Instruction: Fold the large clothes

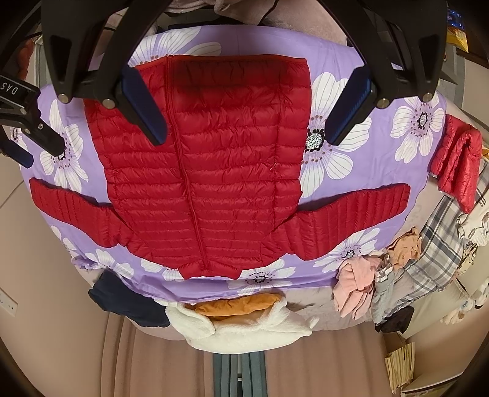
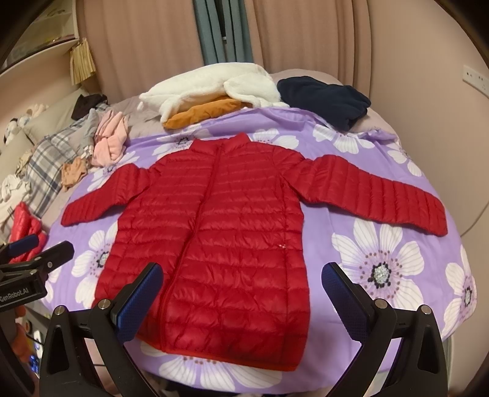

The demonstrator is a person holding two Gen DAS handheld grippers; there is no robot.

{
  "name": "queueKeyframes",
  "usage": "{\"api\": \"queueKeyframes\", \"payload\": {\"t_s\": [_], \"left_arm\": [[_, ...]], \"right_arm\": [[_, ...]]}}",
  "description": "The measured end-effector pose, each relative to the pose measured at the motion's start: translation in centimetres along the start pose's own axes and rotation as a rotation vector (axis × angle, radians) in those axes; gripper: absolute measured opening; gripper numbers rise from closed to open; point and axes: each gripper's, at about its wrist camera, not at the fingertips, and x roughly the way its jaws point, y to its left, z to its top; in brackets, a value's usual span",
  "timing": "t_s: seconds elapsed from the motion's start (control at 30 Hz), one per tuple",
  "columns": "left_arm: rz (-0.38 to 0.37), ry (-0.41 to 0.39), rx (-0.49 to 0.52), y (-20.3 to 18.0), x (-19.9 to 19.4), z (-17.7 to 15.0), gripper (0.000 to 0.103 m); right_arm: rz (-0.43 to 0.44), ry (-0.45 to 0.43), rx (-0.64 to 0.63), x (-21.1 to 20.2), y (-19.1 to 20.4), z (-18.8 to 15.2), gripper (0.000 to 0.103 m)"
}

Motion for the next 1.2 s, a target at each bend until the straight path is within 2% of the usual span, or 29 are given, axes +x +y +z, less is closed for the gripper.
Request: {"api": "queueKeyframes", "payload": {"t_s": [1.2], "left_arm": [[-0.004, 0.009, -0.001, 0.75, 0.62, -0.71, 0.103]], "right_arm": [[-0.001, 0.006, 0.000, 0.29, 0.20, -0.16, 0.102]]}}
